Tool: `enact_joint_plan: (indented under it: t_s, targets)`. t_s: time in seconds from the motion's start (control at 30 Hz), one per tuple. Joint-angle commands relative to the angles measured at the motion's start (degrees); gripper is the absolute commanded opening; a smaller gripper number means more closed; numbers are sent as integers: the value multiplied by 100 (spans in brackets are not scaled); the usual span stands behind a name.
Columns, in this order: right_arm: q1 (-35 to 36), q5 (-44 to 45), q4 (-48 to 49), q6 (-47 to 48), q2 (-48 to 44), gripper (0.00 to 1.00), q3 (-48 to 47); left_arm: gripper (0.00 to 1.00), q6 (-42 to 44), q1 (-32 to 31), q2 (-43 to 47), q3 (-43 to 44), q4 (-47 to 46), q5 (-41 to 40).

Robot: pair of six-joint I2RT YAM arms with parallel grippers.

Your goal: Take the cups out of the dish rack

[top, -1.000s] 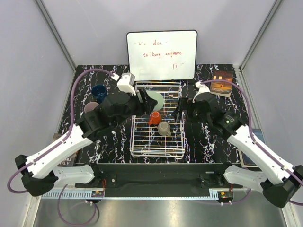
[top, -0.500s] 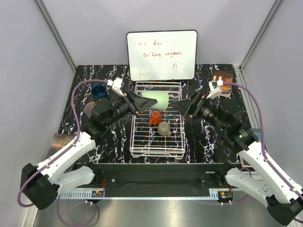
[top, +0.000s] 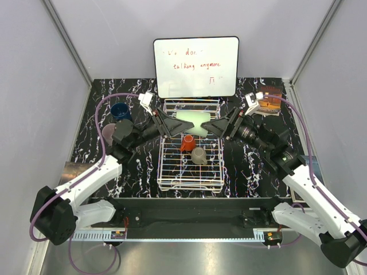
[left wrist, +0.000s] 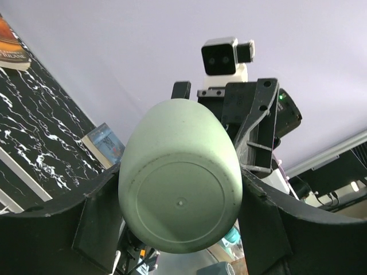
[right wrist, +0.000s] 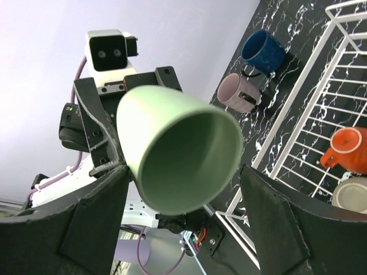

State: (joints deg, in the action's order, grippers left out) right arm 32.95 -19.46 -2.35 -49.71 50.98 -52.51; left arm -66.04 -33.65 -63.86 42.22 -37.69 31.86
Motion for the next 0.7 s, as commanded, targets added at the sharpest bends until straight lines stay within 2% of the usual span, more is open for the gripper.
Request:
enact_joint_plan:
  t_s: [0.0,0.47,0.57,0.67]
  targets:
    - [-43,-128,340,199,131,84,-339,0,-67,-10,-21,41,-573,391]
    - [-43,-699,613,173,852,62,-655,0,-216,-264,-610,190,-880,752]
    - [-34,-761,604,181,896,53,-638,0,-190,-282,-637,226,-863,769]
    - [-34,-743,569,234,870,35,-620,0,-24,-274,-611,287,-644,770]
